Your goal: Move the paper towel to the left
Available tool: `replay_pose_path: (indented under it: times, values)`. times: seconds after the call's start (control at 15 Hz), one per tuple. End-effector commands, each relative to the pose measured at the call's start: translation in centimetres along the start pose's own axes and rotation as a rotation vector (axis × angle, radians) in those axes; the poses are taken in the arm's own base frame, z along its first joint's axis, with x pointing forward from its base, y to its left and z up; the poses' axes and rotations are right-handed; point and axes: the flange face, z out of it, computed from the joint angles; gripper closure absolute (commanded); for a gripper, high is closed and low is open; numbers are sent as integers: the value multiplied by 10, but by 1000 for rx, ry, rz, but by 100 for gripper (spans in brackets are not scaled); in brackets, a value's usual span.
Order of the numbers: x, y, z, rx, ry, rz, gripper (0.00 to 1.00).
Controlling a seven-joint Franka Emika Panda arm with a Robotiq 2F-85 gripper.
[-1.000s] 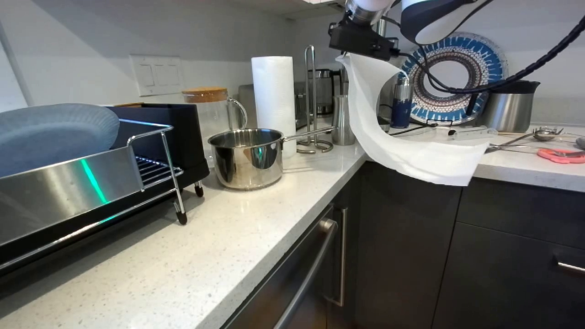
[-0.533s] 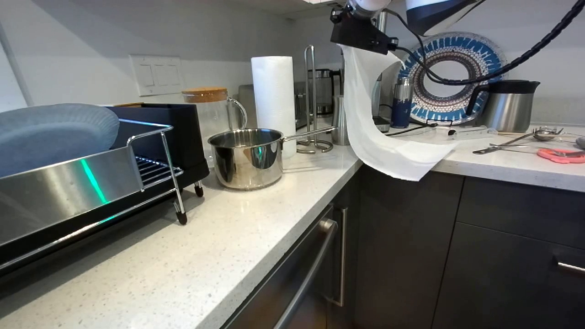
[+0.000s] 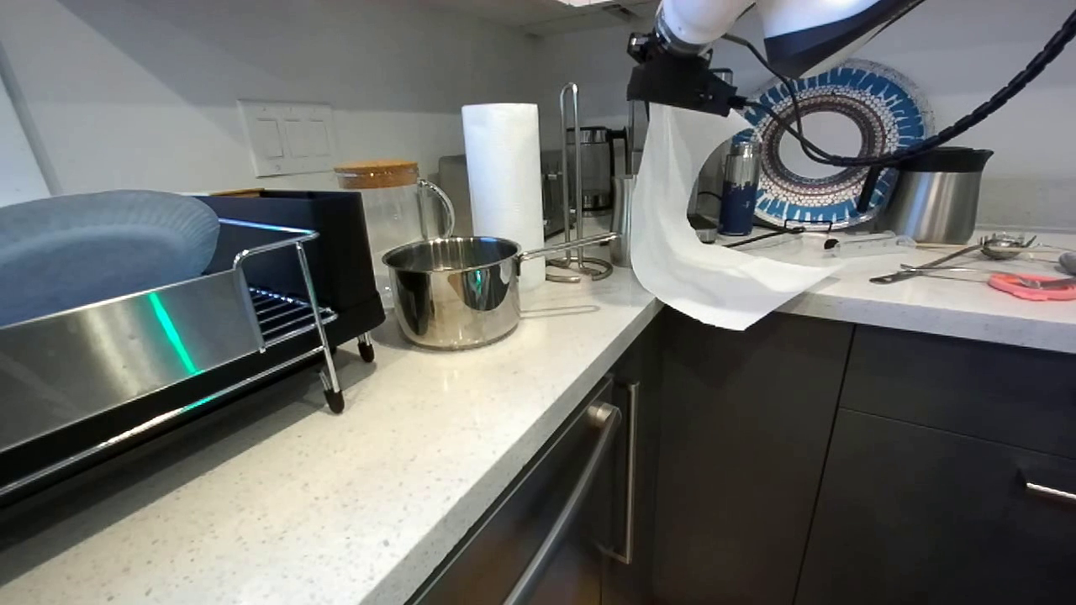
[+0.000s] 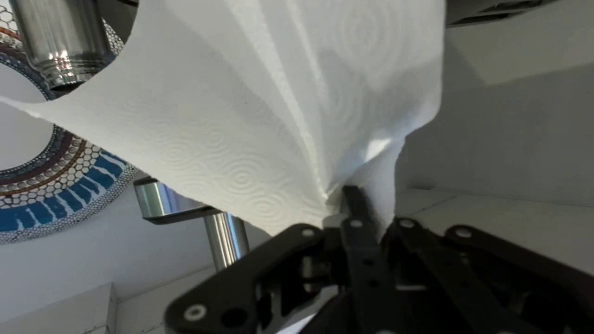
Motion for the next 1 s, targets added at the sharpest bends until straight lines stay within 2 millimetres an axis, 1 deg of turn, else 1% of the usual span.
replay_pose_path:
  times: [0.0, 0.13, 0.27, 0.47, 0.53, 0.73, 0.93]
  values:
    - [-11, 11, 2, -8, -34, 43, 60]
    - [-14, 17, 4, -34, -58, 63, 44]
    - [-14, 24, 5, -69, -94, 95, 30]
    - [-13, 32, 3, -116, -189, 168, 6]
    - [-10, 34, 1, -147, -216, 177, 1]
    - [7, 36, -4, -205, -264, 188, 0]
    - [31, 30, -18, -225, -311, 202, 0]
